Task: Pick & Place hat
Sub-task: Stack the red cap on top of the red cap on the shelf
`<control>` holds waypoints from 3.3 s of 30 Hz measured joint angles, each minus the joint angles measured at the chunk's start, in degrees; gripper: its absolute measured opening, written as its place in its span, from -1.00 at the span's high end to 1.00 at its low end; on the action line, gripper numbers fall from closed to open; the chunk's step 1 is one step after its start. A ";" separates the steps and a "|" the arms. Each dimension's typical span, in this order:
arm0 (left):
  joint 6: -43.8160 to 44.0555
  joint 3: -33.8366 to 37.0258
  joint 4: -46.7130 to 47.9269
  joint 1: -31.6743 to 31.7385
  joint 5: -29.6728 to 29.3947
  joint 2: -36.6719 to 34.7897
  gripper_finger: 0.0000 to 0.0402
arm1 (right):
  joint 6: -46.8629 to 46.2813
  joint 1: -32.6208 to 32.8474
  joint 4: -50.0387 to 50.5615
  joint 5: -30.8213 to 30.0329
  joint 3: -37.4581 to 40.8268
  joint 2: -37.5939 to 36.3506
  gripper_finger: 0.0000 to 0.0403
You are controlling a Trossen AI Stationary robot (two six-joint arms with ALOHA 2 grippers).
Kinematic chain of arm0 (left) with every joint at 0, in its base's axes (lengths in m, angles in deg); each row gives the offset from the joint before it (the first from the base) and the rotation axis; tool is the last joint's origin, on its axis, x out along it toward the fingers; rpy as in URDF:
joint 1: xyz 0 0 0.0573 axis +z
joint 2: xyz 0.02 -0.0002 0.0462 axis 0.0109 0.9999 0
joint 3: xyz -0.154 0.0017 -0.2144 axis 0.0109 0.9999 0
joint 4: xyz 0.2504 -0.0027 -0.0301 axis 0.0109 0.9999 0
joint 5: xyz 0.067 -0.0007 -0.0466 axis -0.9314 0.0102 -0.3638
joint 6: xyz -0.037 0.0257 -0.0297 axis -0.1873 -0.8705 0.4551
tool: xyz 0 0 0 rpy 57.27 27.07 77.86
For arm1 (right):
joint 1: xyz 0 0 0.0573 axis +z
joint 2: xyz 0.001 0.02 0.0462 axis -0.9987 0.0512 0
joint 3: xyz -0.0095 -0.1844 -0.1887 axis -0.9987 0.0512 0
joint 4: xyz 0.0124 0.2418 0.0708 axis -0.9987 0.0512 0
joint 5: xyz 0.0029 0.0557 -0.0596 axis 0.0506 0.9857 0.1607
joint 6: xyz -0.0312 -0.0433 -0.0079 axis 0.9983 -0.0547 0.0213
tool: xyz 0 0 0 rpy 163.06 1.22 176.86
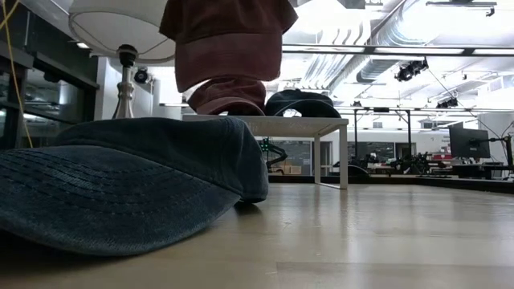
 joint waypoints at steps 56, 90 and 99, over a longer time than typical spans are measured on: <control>-2.84 0.04 0.43 0.00 0.12 -0.02 0.54 | -10.71 -3.74 14.22 10.33 -13.89 11.53 0.97; -4.26 0.04 -2.83 0.04 -18.59 -6.49 0.18 | -5.18 -9.34 14.66 26.73 -13.89 2.55 1.00; -9.38 0.04 -4.60 0.04 -17.75 -6.49 0.18 | -2.70 -10.76 10.27 36.96 -13.89 2.59 1.00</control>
